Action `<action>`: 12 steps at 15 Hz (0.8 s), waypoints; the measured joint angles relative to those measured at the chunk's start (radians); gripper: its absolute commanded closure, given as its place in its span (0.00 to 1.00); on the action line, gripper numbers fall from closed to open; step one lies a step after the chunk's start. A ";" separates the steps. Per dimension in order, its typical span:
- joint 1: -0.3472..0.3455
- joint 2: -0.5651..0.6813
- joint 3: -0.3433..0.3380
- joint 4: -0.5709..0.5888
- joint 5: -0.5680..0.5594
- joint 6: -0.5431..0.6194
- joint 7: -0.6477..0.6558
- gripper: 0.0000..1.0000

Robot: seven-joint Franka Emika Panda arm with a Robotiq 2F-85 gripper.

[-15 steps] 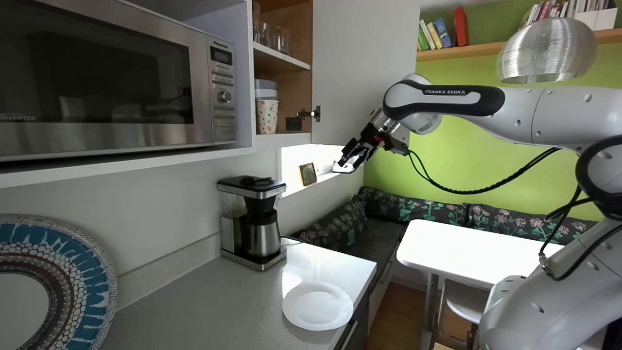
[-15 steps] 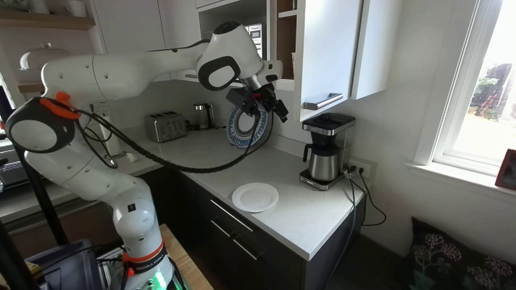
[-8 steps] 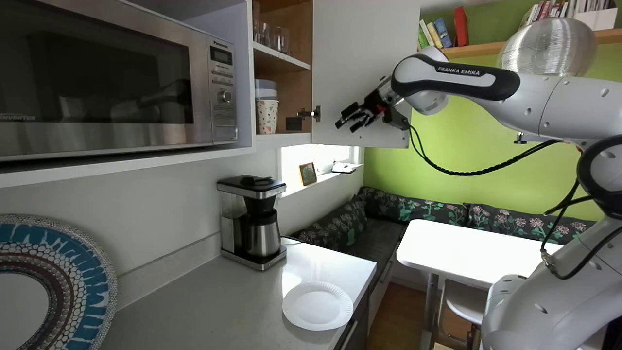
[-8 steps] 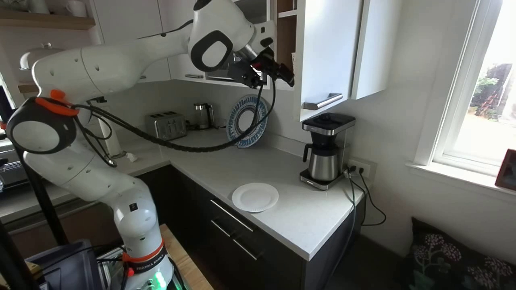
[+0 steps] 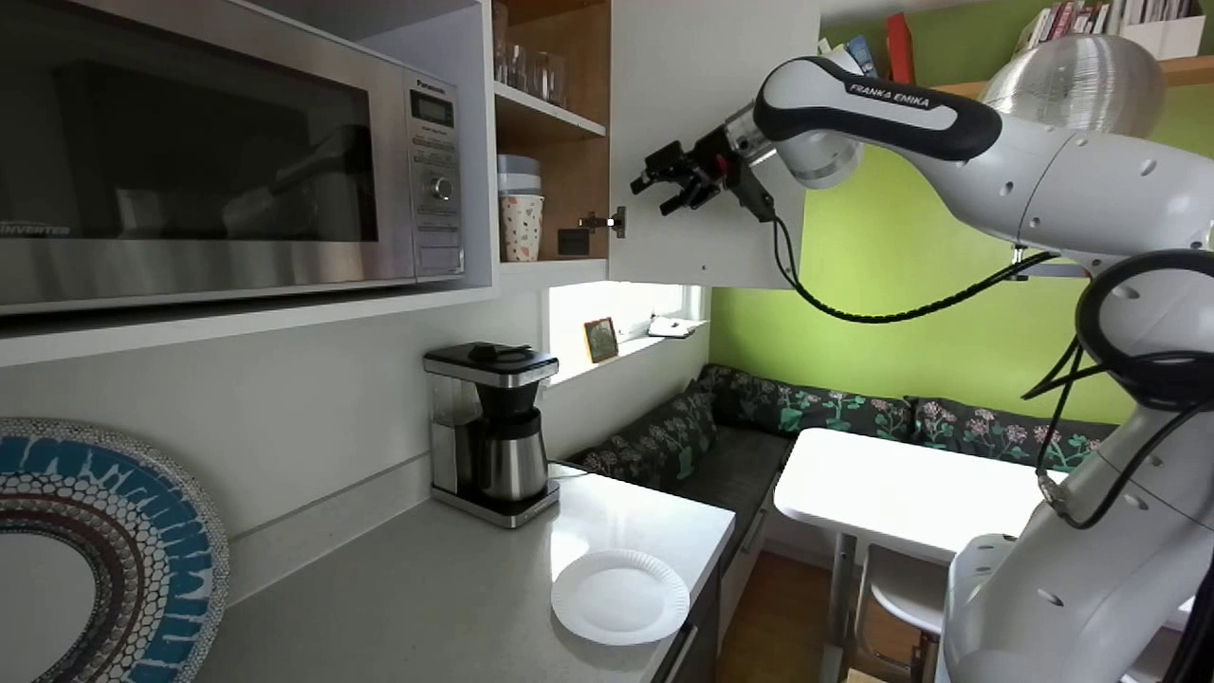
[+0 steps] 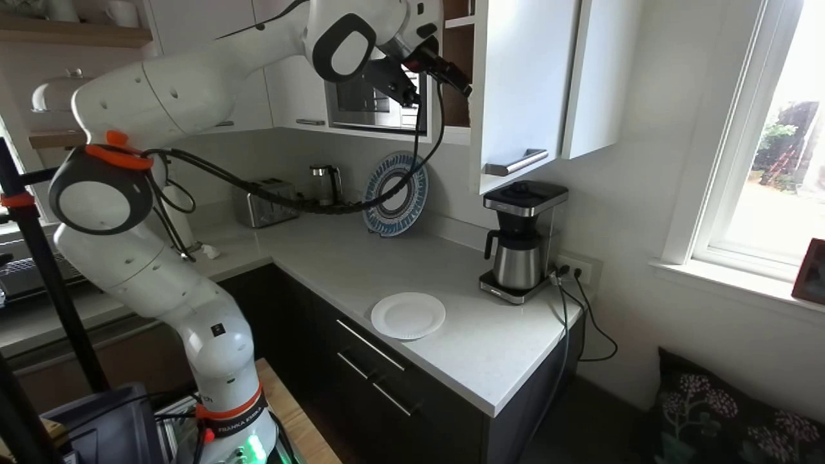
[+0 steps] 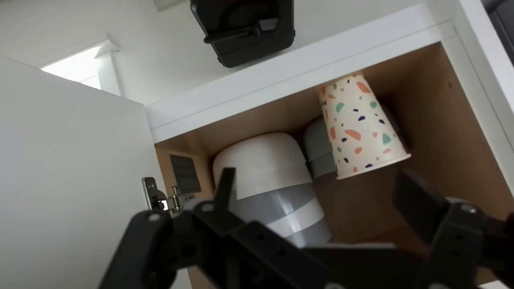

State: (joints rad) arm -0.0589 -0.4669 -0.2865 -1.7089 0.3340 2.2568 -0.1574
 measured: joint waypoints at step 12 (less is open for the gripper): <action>-0.001 0.261 -0.065 0.365 0.219 -0.341 0.142 0.00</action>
State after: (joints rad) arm -0.0601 -0.2056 -0.3516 -1.3437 0.5530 1.9153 -0.0157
